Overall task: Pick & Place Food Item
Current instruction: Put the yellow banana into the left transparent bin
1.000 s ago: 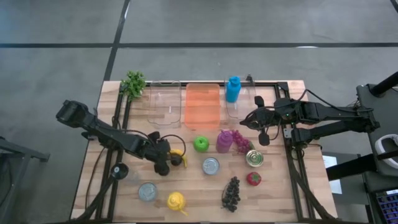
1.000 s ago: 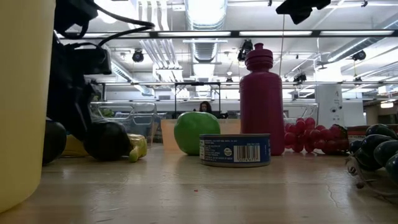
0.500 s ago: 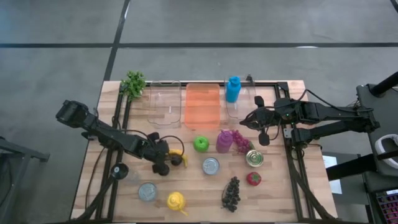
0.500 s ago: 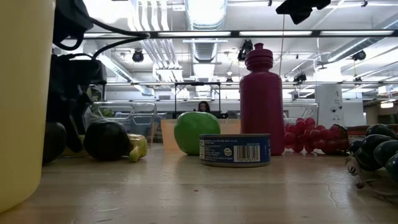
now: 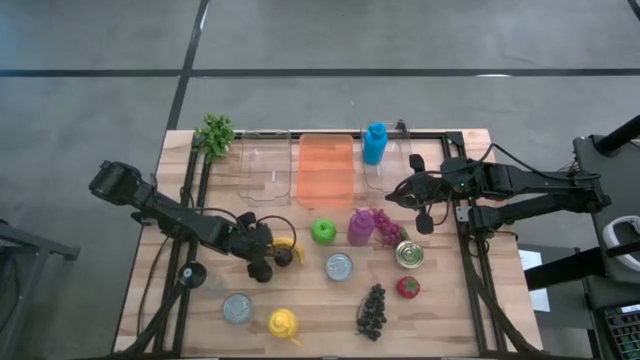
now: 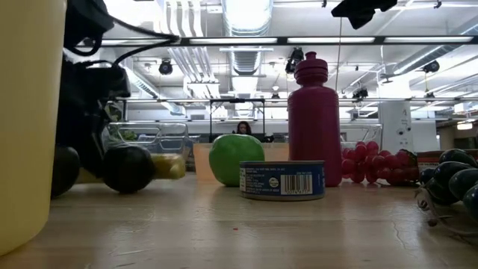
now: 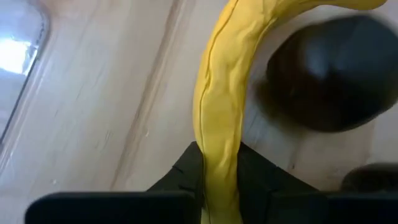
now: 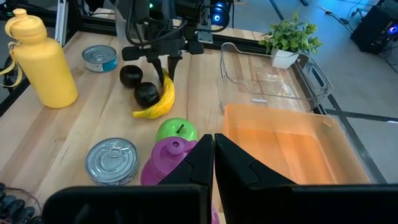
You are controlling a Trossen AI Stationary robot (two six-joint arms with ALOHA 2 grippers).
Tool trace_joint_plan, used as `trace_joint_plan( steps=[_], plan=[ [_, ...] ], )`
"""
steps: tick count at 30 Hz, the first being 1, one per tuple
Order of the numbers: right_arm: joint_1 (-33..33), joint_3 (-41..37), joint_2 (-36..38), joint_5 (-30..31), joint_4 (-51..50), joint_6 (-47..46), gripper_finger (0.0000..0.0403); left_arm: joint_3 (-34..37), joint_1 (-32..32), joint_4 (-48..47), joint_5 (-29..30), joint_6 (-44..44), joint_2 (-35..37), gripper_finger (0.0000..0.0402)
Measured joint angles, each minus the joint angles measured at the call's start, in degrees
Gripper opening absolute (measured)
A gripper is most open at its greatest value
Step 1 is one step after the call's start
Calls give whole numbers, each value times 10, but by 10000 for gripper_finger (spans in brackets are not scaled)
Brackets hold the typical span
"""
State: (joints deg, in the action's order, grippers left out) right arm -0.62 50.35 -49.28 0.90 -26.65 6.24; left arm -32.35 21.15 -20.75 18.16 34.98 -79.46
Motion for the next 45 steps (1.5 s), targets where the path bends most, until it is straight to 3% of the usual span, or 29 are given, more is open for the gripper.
trace_joint_plan(
  steps=[6,19,27,37,45],
  plan=[
    [0,0,0,0,0,-1,8,-38,-3,-20,21,9,20,63],
    [0,0,1,1,9,0,8,-199,-36,-215,135,11,59,65],
    [0,0,1,2,20,0,8,-264,-163,-256,166,38,58,66],
    [0,0,1,2,21,-2,8,-251,-362,-263,144,69,57,67],
    [0,0,1,2,21,2,8,-227,-404,-258,144,62,35,67]
  ],
)
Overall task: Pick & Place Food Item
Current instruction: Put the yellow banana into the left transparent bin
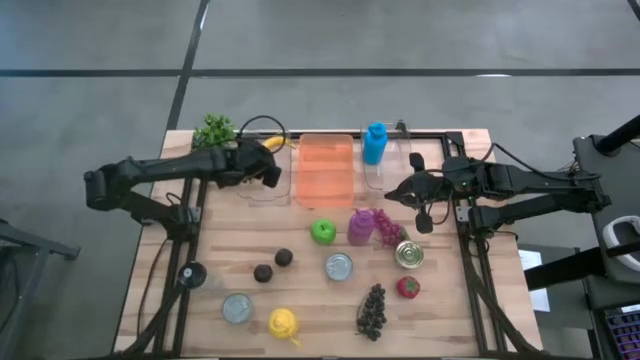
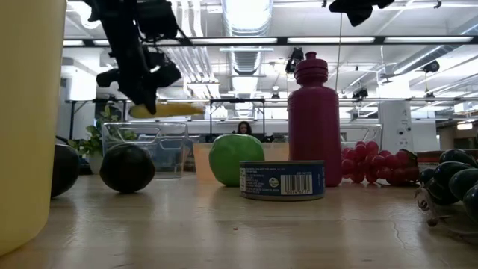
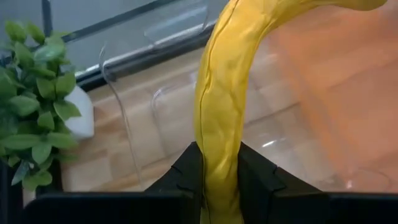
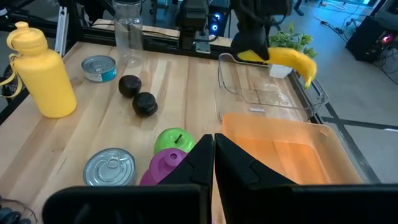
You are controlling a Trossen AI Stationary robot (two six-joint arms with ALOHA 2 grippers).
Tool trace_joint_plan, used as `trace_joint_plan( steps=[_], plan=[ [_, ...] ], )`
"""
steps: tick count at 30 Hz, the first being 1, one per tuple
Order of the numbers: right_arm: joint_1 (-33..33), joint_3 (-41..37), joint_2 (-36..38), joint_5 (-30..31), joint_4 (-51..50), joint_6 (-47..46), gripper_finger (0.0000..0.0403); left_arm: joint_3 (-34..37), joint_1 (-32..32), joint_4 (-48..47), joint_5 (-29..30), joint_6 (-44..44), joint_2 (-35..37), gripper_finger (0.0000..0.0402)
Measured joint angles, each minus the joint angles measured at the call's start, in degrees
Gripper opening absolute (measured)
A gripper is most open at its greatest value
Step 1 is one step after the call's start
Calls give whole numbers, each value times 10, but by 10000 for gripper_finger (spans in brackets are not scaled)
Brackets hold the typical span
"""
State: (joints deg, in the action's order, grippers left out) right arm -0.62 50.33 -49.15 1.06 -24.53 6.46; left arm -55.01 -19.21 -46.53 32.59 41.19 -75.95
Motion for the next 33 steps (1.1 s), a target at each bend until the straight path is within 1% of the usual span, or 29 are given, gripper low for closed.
trace_joint_plan(
  steps=[7,12,14,17,23,26,33],
  plan=[
    [0,0,0,0,0,2,8,29,-5,3,9,17,-29,67],
    [0,0,0,0,0,2,8,31,-15,10,16,43,-40,67],
    [0,0,0,0,0,2,8,31,-18,10,24,49,-44,67],
    [0,0,0,0,0,2,8,34,-24,9,26,84,-45,67],
    [0,0,0,0,0,2,8,50,-29,15,26,85,-45,68],
    [0,0,0,0,0,2,8,52,-29,22,24,84,-45,80],
    [0,0,0,0,0,2,8,52,-29,39,24,82,-45,135]
  ],
)
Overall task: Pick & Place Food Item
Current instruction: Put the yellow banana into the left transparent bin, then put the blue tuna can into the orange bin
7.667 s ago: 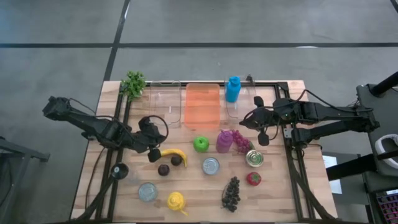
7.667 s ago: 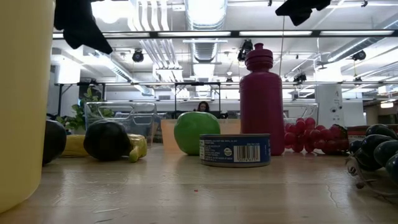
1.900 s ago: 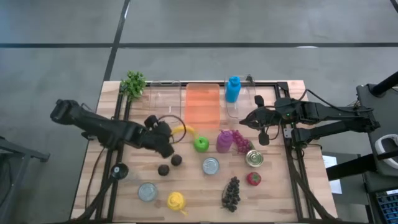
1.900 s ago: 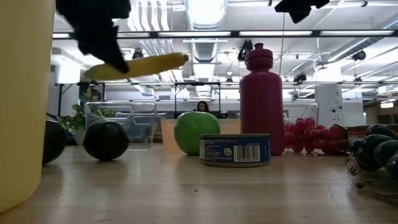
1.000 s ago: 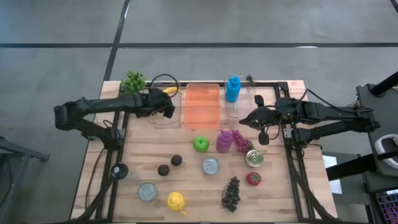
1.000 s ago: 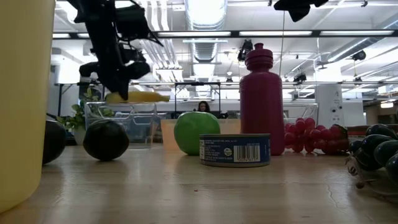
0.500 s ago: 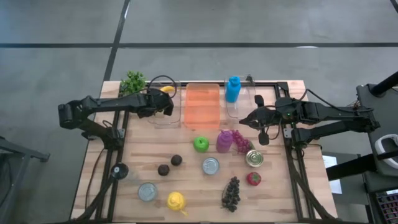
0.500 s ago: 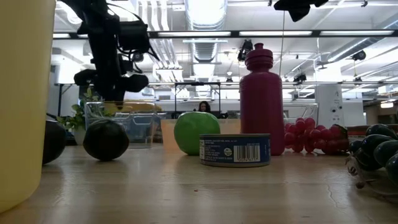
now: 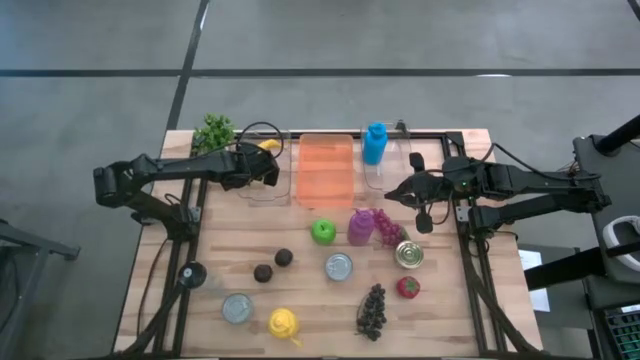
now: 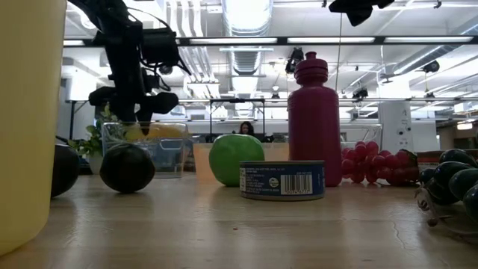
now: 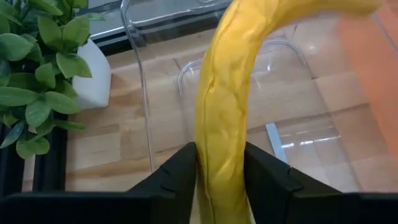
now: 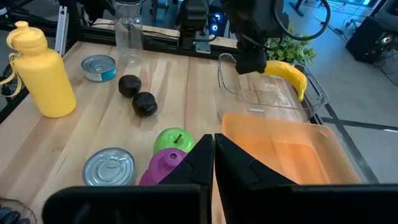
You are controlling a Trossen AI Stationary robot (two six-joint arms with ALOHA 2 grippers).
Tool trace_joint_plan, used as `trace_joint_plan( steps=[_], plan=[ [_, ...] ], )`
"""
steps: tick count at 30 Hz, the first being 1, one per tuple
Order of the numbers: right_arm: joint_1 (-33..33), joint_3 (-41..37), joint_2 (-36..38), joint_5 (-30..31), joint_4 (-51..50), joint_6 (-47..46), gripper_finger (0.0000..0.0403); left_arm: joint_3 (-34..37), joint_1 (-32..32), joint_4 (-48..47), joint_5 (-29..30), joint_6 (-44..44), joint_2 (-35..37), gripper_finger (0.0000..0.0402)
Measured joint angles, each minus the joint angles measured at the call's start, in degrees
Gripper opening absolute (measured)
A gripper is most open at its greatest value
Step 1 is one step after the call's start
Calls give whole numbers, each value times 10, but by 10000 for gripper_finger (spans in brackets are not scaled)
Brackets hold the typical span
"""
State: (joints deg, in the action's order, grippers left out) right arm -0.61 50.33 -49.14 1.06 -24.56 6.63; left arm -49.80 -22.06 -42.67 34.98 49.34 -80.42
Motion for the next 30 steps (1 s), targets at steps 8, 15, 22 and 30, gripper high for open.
trace_joint_plan(
  steps=[8,15,22,30],
  plan=[
    [0,0,0,0,0,-1,8,0,0,3,0,0,0,175],
    [0,0,0,0,0,-2,8,-8,0,4,0,-23,1,190],
    [0,0,2,0,-5,-4,8,-56,15,4,-5,-74,34,175],
    [0,0,9,0,-5,-5,8,-104,102,5,-7,-94,90,120]
  ],
)
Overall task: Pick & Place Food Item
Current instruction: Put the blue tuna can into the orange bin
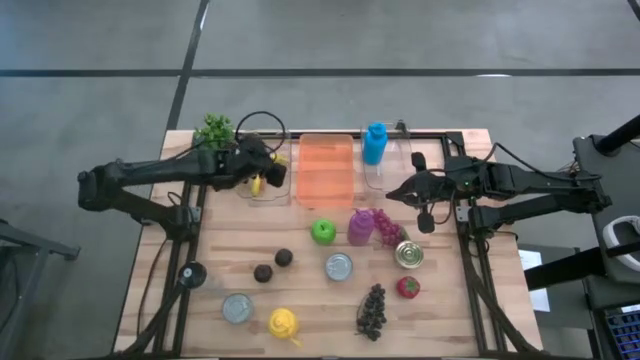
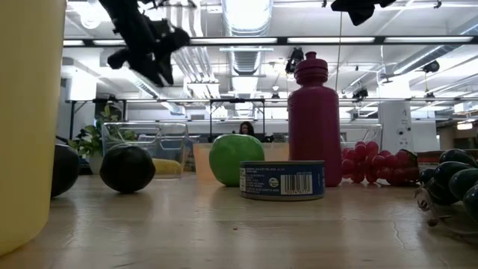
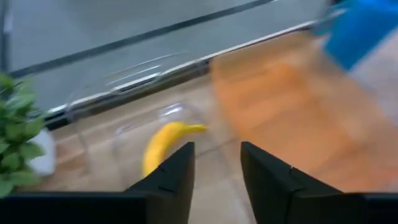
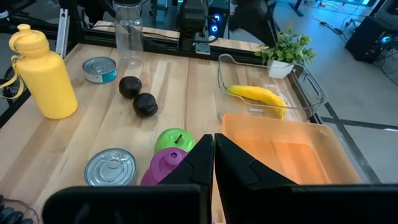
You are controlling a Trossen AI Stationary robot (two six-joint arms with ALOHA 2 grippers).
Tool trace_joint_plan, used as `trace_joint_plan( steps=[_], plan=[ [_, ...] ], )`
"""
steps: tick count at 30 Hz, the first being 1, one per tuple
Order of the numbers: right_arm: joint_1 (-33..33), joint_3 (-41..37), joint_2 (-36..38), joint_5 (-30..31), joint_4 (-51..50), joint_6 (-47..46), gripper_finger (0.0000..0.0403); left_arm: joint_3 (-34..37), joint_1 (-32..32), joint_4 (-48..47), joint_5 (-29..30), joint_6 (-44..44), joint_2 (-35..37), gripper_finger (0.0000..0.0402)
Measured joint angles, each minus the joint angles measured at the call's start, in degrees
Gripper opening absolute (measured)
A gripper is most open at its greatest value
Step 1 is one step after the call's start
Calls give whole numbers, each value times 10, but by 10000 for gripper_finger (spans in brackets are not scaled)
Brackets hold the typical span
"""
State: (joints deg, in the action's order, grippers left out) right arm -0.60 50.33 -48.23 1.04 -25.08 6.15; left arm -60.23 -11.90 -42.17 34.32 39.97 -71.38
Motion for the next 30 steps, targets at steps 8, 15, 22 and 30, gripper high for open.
trace_joint_plan(
  steps=[8,15,22,30],
  plan=[
    [0,0,2,0,0,-1,8,-6,165,21,40,-8,13,67],
    [0,0,2,0,-3,1,8,0,319,65,153,-12,11,50],
    [0,0,2,0,-9,1,8,32,411,120,251,-12,10,47],
    [0,0,2,-15,-17,-10,8,80,418,189,260,-12,-5,47]
  ],
)
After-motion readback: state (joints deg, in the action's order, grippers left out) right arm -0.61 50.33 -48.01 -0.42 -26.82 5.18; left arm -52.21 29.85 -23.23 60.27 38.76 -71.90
